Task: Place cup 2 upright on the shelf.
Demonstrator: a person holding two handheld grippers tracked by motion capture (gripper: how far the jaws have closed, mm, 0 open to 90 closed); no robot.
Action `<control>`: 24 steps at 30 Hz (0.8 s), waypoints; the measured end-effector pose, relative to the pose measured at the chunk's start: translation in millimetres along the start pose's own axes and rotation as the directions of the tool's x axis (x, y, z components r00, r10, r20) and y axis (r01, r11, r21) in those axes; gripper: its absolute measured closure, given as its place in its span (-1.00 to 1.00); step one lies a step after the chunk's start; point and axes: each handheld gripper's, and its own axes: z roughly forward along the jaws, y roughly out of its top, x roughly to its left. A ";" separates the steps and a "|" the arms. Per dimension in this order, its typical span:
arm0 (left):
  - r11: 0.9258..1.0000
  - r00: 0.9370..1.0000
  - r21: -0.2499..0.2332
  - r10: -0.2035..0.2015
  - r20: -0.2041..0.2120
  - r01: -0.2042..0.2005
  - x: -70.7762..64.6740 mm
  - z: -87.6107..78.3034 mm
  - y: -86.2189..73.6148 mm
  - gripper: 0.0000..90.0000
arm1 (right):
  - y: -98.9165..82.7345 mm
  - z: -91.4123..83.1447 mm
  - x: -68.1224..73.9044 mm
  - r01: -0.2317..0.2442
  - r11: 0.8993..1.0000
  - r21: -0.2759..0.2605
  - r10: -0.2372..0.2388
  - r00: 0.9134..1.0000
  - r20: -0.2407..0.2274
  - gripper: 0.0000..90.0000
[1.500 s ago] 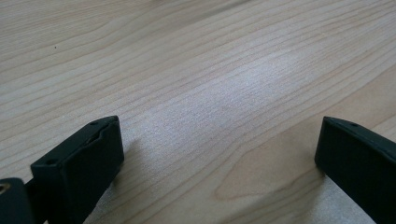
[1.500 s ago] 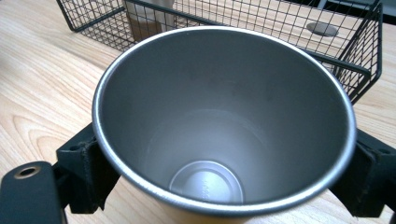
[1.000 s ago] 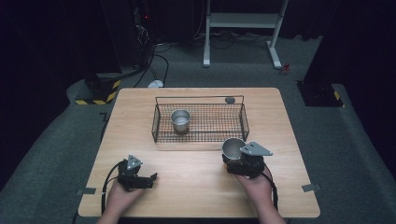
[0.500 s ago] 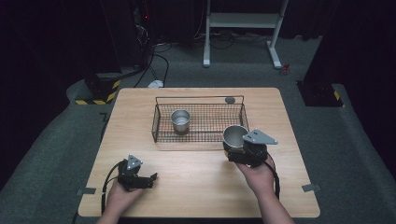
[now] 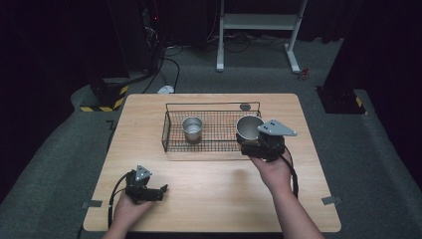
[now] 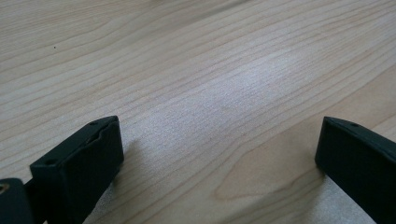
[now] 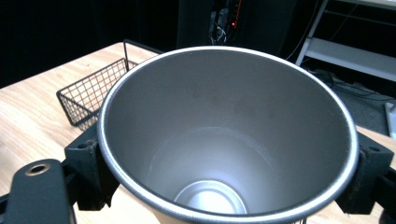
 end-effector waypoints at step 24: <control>1.000 1.000 0.001 0.006 0.004 -0.006 0.2 0.2 0.2 -0.98 | 27.0 53.9 -14.2 0.004 1.000 0.029 -0.006 0.998 0.061 -0.71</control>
